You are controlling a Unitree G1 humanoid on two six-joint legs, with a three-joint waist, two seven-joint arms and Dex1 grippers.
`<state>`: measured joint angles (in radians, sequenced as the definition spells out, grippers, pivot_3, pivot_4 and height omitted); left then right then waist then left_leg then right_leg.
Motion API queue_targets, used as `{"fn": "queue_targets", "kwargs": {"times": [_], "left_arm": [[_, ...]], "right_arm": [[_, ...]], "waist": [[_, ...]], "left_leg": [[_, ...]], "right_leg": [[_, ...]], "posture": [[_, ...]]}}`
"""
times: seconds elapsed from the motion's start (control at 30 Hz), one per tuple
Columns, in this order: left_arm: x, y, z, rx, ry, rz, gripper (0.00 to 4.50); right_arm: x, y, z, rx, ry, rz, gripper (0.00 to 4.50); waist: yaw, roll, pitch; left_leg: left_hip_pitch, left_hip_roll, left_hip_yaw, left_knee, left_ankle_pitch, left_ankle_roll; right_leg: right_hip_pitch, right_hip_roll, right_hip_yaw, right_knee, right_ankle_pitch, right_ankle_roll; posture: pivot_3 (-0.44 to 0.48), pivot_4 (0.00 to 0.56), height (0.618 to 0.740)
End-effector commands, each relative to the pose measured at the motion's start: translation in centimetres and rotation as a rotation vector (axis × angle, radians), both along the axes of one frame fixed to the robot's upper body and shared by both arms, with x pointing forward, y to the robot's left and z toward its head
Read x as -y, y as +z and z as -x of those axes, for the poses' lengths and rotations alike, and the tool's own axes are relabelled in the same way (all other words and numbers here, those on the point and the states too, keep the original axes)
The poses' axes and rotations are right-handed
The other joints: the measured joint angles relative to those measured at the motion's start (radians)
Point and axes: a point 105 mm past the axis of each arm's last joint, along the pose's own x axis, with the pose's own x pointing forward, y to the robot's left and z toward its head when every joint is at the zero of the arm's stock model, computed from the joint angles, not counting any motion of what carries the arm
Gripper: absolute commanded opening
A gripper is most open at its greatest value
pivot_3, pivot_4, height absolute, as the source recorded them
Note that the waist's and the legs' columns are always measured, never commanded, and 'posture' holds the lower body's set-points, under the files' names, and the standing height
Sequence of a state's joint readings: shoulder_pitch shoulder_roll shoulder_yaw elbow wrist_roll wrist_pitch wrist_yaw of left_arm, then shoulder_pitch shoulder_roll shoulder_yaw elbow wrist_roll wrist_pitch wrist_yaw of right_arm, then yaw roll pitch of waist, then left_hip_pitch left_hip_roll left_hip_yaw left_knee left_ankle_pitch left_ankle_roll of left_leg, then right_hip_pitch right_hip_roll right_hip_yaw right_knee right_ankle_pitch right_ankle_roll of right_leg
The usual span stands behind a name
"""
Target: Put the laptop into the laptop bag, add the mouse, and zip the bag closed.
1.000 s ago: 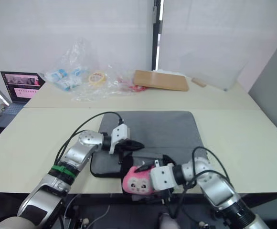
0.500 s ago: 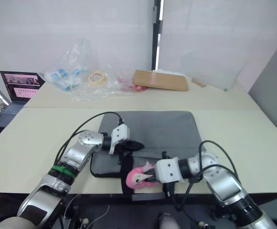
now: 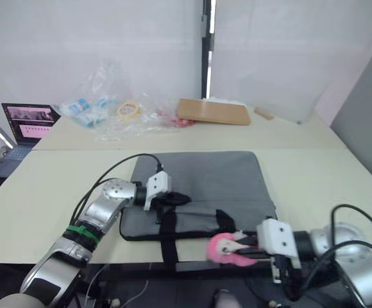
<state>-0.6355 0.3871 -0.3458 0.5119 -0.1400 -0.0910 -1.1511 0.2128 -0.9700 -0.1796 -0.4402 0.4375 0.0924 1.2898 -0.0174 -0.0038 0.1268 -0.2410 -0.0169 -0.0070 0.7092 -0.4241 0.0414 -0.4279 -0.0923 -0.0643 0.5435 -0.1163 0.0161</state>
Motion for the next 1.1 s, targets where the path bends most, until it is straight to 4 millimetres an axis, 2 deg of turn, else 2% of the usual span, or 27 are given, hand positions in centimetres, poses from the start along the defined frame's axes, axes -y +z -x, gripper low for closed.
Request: {"fn": "queue_targets", "kwargs": {"times": [0.03,0.13,0.5,0.7,0.87,1.1], "left_arm": [[-4.6,-8.5,2.6,-0.255,0.071,-0.276,0.0],[-4.5,-8.5,2.6,-0.254,0.07,-0.275,0.0],[-4.8,-8.9,3.0,-0.273,0.066,-0.286,0.0],[-5.4,-9.2,3.2,-0.273,0.079,-0.297,0.0],[-5.9,-9.0,2.9,-0.281,0.116,-0.277,0.0],[-6.0,-8.9,2.8,-0.273,0.113,-0.281,0.0]], "right_arm": [[0.8,2.1,-0.3,0.054,-0.029,-0.037,0.05],[2.3,2.4,-0.8,0.057,-0.09,-0.026,0.05],[5.2,4.0,-2.1,-0.005,-0.317,-0.151,0.05],[8.6,2.9,-2.4,-0.038,-0.456,-0.122,0.05],[9.4,3.1,-3.0,-0.025,-0.489,-0.129,0.05],[11.4,3.8,-5.1,-0.021,-0.646,-0.242,0.05]], "waist": [[-0.001,0.0,0.0],[0.001,0.0,0.0],[0.003,0.001,-0.001],[0.002,0.002,-0.002],[-0.002,0.002,-0.002],[-0.005,0.002,-0.002]], "left_leg": [[0.0,0.001,0.0,0.0,0.0,0.0],[0.0,0.001,0.0,-0.001,0.0,0.0],[0.002,0.001,-0.001,-0.006,0.0,0.0],[0.004,0.0,0.0,-0.011,0.0,0.0],[0.008,0.001,0.001,-0.014,0.0,0.0],[0.009,0.001,0.002,-0.015,0.0,0.0]], "right_leg": [[0.0,0.0,0.0,0.0,0.0,0.0],[0.0,0.0,0.0,0.001,-0.001,0.0],[0.0,-0.001,0.0,0.0,-0.001,0.0],[0.0,-0.001,0.001,-0.001,-0.002,0.001],[0.001,0.0,0.003,-0.001,-0.003,0.002],[0.001,0.001,0.003,0.0,-0.004,0.004]], "posture": [[0.0,0.15,0.74],[0.0,0.15,0.74],[0.0,0.15,0.74],[0.0,0.15,0.74],[0.0,0.15,0.74],[0.0,0.15,0.74]]}}
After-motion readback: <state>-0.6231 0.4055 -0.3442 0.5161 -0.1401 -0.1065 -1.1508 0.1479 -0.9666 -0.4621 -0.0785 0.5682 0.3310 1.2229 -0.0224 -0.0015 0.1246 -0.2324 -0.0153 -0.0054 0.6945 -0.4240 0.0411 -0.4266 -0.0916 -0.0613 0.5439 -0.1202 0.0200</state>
